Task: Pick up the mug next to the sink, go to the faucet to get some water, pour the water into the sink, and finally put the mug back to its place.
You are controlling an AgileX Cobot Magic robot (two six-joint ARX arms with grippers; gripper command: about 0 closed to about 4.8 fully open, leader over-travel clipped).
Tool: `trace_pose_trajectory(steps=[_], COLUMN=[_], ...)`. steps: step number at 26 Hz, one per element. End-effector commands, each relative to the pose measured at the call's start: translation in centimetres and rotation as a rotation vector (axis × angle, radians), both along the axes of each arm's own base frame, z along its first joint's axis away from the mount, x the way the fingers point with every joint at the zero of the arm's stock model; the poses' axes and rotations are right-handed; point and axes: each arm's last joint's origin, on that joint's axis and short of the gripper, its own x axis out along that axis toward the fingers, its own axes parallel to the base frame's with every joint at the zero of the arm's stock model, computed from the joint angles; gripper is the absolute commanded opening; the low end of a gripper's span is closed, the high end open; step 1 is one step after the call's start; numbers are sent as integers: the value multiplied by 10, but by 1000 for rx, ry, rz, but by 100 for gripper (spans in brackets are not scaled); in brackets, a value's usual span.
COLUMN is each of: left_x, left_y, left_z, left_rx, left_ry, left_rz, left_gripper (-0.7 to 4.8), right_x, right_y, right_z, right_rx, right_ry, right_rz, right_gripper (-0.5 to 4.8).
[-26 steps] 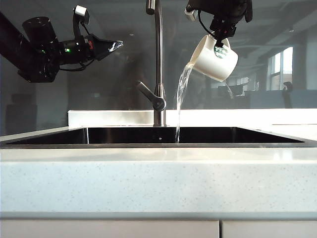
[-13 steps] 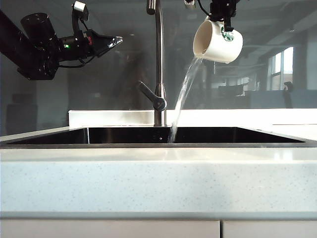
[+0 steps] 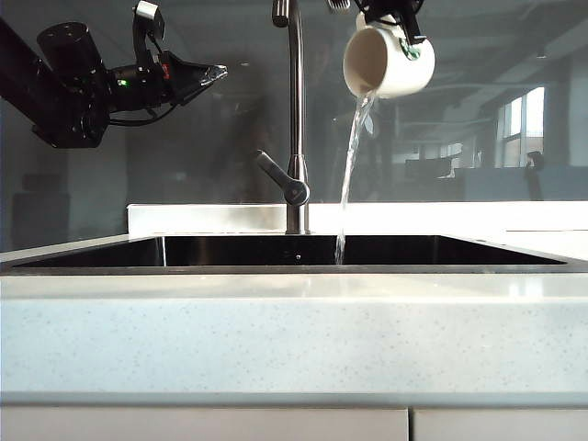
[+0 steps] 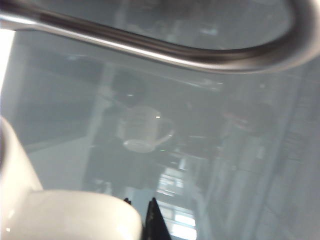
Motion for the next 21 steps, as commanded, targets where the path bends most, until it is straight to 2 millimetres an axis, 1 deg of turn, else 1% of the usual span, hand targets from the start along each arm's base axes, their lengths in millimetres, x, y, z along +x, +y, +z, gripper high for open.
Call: trace_pose_trajectory(steps=[1,5,11,14,15,16,17,18,19,21], left_x=[-4,-4,-4,-4,-4,-4,-4,-4,-4,-3], left_y=[0,-1,-1,-1,-1,-1,-1,-1,-1,-1], left_z=[8,8,8,8,8,8,8,7,7,7], left_rx=[-4,-7,-12,-12,-12,-13,-16,-17,-18,-19], left_ry=[-24,-6,37,41,41,46,65,72,81,81], left_rz=[0,-4,-16,-16,-16,-18,-22,-24,-25,-25], left_gripper=[-4,-4,-4,-4,-4,-4,-4,-4,-4,-4], right_x=[-11,-13,-16,-16,-16,-16,-15,-15,-14,-13], right_y=[4,8,16,16,16,16,15,14,13,10], right_z=[32,34,33,33,32,31,30,29,27,22], right_rx=[-5,-48,-45,-45,-9,52,201,314,494,712], right_ry=[-226,-259,-258,-251,-231,-205,-150,-114,-51,44], right_rz=[18,48,66,65,60,59,37,12,-34,-95], right_gripper=[-5,-5,-5,-5,-5,-5,-5,-5,-5,-5])
